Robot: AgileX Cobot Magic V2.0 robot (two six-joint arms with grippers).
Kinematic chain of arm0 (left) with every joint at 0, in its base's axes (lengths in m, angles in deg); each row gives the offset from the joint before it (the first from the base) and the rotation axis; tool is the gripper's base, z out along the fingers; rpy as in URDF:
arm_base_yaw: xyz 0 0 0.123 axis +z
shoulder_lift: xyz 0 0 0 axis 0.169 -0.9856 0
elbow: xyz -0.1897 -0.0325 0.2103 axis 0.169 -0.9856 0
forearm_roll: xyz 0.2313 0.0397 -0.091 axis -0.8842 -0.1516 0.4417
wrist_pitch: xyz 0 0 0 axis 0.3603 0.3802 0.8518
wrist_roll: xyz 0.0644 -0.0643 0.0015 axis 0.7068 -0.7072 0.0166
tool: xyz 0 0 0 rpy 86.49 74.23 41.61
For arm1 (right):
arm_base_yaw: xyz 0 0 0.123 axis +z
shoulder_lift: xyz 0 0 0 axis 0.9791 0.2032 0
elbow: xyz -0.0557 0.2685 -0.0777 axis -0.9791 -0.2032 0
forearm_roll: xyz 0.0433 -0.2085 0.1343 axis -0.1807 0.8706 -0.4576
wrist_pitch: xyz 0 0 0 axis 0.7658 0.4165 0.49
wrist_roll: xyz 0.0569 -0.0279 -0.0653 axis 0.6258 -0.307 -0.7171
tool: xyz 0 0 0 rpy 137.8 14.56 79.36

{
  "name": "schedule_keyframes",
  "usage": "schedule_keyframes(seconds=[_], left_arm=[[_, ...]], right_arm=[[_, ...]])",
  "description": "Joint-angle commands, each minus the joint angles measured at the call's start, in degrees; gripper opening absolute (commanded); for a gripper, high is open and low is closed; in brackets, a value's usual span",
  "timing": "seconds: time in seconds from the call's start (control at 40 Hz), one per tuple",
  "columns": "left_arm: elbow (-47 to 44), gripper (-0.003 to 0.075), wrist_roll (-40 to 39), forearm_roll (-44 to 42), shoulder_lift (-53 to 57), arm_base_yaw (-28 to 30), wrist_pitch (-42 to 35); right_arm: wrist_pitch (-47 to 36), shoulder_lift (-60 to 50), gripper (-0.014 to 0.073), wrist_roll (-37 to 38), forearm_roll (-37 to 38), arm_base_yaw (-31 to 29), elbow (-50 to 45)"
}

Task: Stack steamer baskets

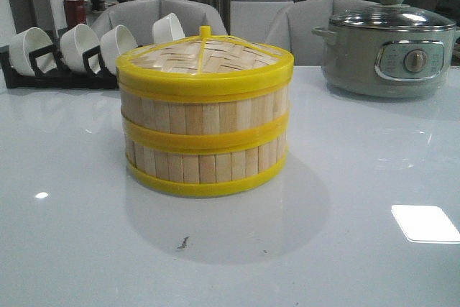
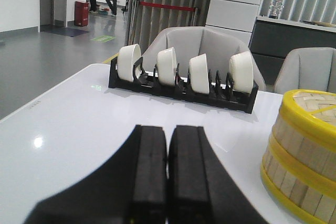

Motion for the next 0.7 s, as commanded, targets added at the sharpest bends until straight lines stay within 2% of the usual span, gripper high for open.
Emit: schedule_keyframes(seconds=[0.0, 0.68], left_arm=[[-0.02, 0.0085, -0.54, -0.19, 0.71, 0.09, -4.21], [-0.02, 0.0085, 0.31, -1.23, 0.82, 0.09, -6.57]], right_arm=[[-5.35, 0.21, 0.0076, -0.34, -0.25, -0.29, 1.71], [-5.35, 0.21, 0.0076, -0.34, -0.25, -0.29, 1.71]])
